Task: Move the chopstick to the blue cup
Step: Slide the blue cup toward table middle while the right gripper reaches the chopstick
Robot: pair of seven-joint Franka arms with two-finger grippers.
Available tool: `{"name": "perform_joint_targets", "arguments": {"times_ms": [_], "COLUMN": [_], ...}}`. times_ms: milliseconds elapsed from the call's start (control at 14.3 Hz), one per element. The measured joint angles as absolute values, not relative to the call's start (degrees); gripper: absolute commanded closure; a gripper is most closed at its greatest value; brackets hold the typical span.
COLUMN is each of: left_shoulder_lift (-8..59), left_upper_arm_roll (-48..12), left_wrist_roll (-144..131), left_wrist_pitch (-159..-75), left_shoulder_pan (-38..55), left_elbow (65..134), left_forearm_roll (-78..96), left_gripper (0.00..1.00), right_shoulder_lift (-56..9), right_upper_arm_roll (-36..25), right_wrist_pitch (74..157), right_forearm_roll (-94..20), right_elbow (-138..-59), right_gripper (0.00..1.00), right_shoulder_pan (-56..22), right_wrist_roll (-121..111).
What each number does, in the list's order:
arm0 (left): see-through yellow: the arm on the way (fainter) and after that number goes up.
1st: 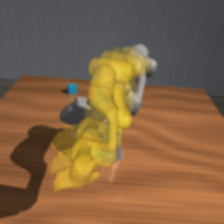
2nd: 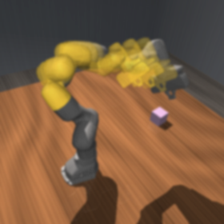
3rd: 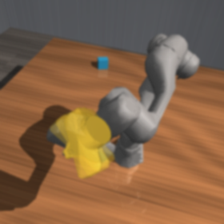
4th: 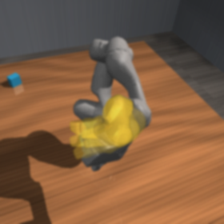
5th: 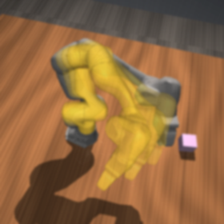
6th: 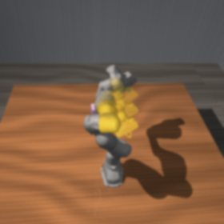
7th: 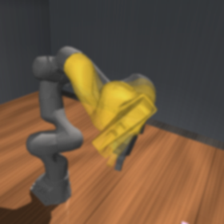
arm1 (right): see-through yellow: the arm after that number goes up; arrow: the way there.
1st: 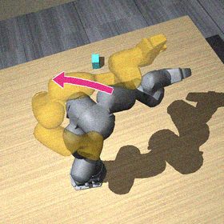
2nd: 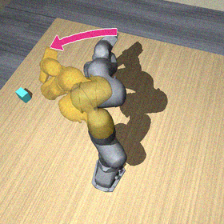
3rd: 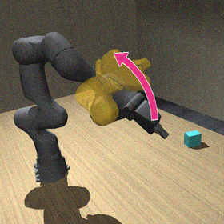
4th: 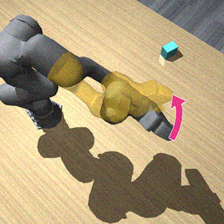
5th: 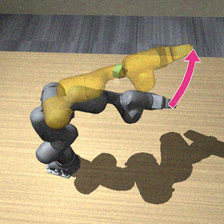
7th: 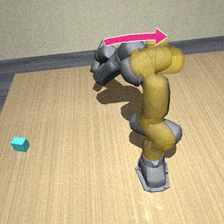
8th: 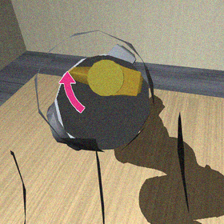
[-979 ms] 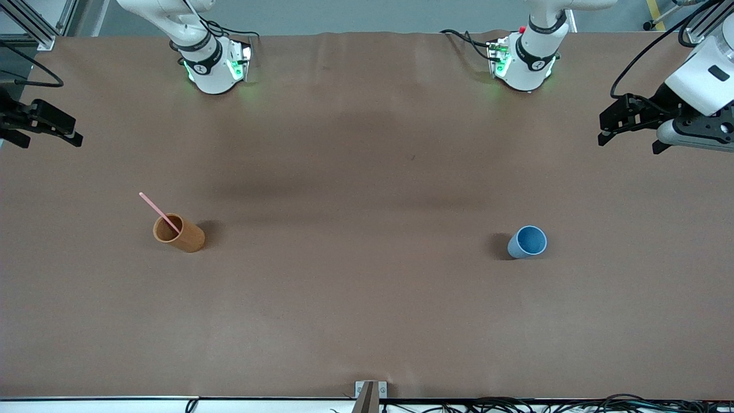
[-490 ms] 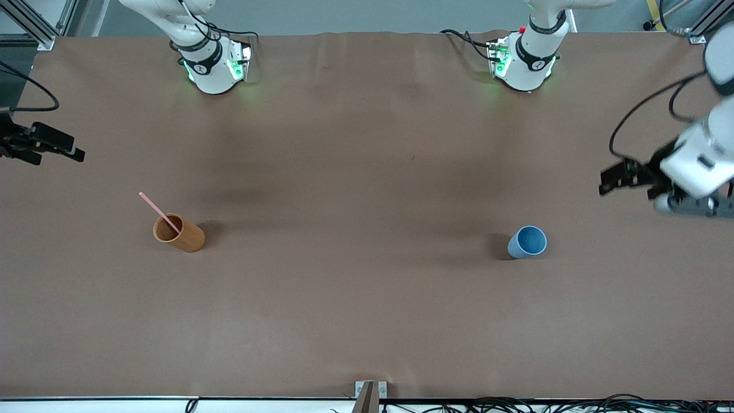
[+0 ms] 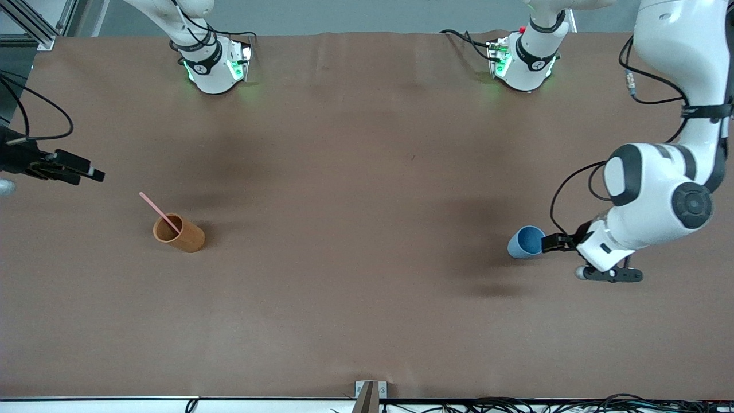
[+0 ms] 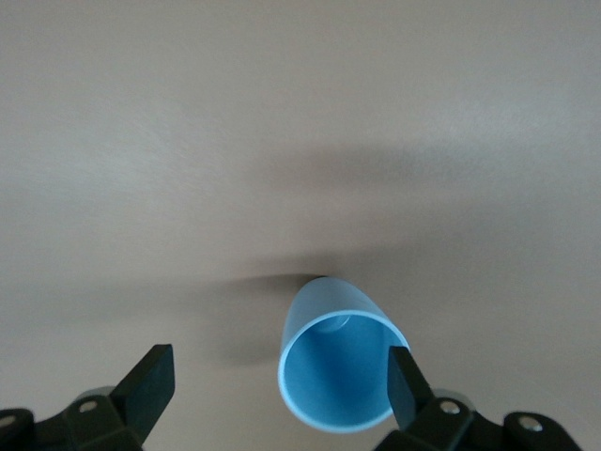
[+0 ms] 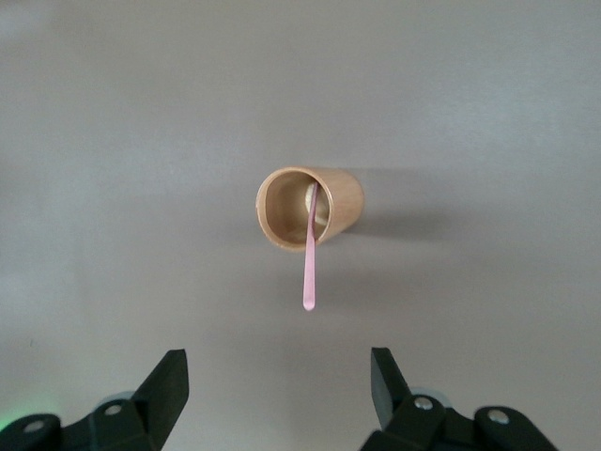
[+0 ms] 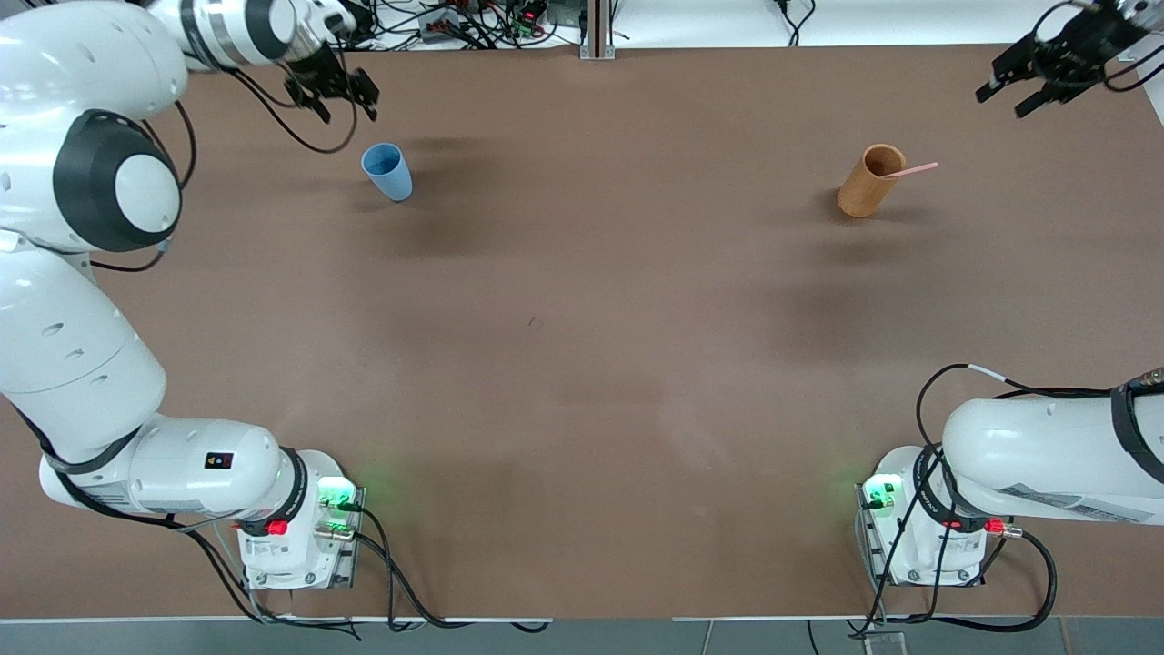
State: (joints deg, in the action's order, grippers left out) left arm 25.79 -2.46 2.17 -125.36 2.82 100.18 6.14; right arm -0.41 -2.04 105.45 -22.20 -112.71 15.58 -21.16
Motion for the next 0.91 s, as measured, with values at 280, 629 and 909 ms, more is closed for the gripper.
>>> {"name": "perform_joint_targets", "arguments": {"times_ms": [280, 629, 909], "left_shoulder_lift": [26.3, 27.6, 27.9], "left_upper_arm_roll": [-2.9, -2.9, -2.9], "left_wrist_roll": [2.1, 2.1, 2.4], "left_wrist_pitch": [-130.4, -131.9, -133.5], "left_shoulder_pan": [2.9, 2.9, 3.0], "left_elbow": [105.3, 106.5, 107.5], "left_forearm_roll": [6.2, 6.2, 5.8], "left_gripper": [0.21, 0.82, 1.00], "right_shoulder_lift": [-0.4, -0.4, -0.4], "right_upper_arm_roll": [-1.9, -1.8, -1.5], "right_wrist_pitch": [112.7, 120.0, 124.2], "right_forearm_roll": [-26.4, -30.4, -32.4], "right_elbow": [-120.0, -125.7, -128.8], "right_gripper": [0.47, 0.56, 0.59], "right_shoulder_pan": [15.6, 15.6, 15.4], "right_wrist_roll": [-24.7, -28.3, -29.0]}}
